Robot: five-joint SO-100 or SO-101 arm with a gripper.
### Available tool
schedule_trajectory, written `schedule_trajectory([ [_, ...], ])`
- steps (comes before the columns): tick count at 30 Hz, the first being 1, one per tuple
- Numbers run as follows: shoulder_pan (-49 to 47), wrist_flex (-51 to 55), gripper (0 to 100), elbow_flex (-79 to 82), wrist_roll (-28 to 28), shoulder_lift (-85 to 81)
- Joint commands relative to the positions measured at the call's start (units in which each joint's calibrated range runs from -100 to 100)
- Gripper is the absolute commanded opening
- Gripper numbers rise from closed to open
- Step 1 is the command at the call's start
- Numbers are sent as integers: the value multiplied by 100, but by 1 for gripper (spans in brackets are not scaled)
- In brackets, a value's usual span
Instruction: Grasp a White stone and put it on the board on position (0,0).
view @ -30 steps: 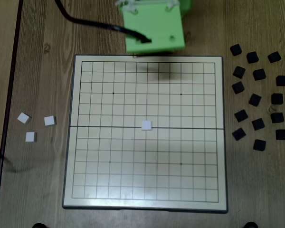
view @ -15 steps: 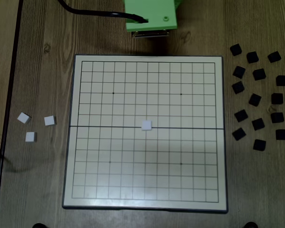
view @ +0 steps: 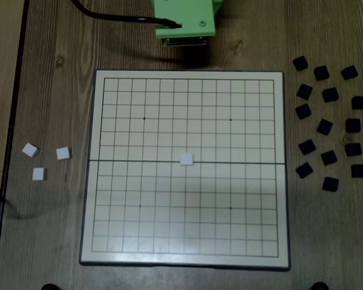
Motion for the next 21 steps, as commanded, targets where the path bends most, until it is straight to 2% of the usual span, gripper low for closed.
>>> schedule_trajectory([
  [1, 117, 4, 6, 58, 49, -66],
  [21, 99, 352, 6, 706, 122, -396],
])
